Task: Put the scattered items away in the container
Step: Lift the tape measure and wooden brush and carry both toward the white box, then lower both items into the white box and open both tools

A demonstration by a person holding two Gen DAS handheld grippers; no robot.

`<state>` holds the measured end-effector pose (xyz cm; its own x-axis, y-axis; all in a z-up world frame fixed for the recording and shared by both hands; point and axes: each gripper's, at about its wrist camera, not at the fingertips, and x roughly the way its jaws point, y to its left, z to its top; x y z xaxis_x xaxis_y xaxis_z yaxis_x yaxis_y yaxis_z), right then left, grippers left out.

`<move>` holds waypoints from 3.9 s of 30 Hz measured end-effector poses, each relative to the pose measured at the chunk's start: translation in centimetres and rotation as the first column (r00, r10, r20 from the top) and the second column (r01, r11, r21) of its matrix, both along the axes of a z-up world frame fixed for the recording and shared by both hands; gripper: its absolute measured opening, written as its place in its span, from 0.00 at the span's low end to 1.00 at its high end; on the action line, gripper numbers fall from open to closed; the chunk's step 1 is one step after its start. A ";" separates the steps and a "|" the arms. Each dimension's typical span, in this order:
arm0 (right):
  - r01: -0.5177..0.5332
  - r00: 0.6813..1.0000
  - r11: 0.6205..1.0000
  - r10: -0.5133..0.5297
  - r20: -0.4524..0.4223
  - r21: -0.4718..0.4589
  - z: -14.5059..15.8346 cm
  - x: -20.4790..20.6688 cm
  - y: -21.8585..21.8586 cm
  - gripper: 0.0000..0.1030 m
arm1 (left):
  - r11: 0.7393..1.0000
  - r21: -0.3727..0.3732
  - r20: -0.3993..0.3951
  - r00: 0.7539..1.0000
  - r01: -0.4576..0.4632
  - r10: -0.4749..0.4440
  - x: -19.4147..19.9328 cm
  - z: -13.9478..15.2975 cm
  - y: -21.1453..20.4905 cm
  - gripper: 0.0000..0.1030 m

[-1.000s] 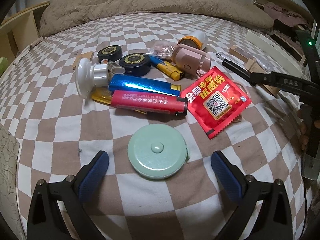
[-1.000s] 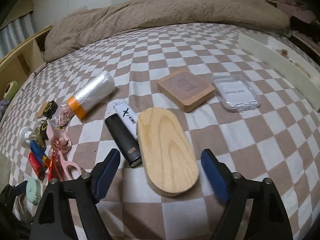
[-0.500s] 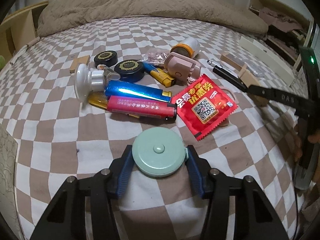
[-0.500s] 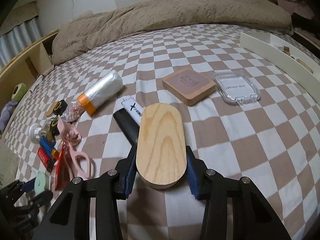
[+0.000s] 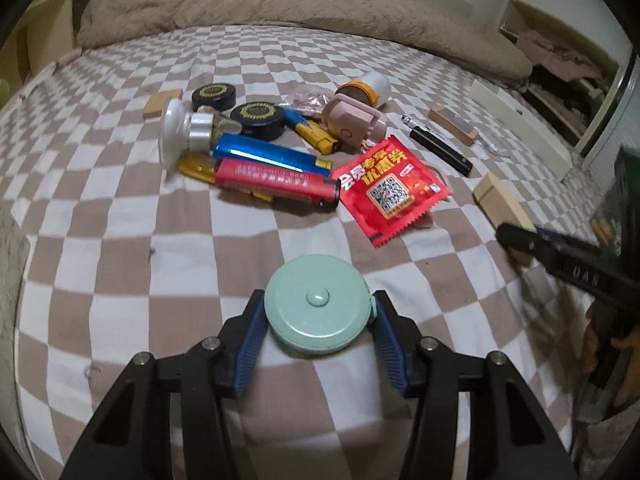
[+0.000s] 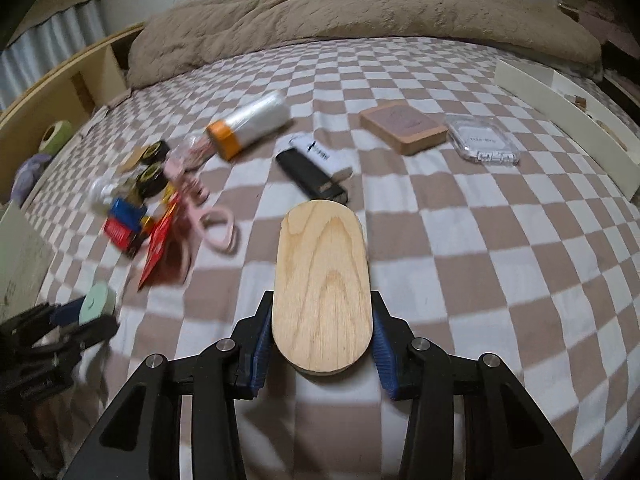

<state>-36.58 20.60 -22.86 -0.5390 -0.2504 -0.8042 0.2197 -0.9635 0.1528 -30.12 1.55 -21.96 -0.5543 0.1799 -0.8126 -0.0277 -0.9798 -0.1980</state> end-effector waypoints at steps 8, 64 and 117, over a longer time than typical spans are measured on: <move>0.000 1.000 0.999 0.000 0.004 0.035 -0.1 2.7 -1.1 0.43 | 0.999 -0.045 0.009 1.000 0.021 -0.020 2.2 0.2 1.1 0.50; -0.016 0.981 0.928 -0.058 -0.187 -0.373 7.3 18.9 -4.6 0.43 | 0.993 0.105 -0.356 0.930 -0.056 0.090 16.7 11.7 -0.4 0.50; -0.619 0.784 0.743 0.563 -0.262 -0.254 14.6 19.2 -35.0 0.43 | 0.717 0.235 -0.515 0.542 -0.656 0.665 27.8 12.8 -26.1 0.50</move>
<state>-17.33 -14.36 -8.27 -0.3094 -0.7800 -0.5439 0.7765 -0.5375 0.3290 -2.35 -24.53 -9.14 -0.8451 -0.4105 -0.3424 0.5241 -0.7624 -0.3795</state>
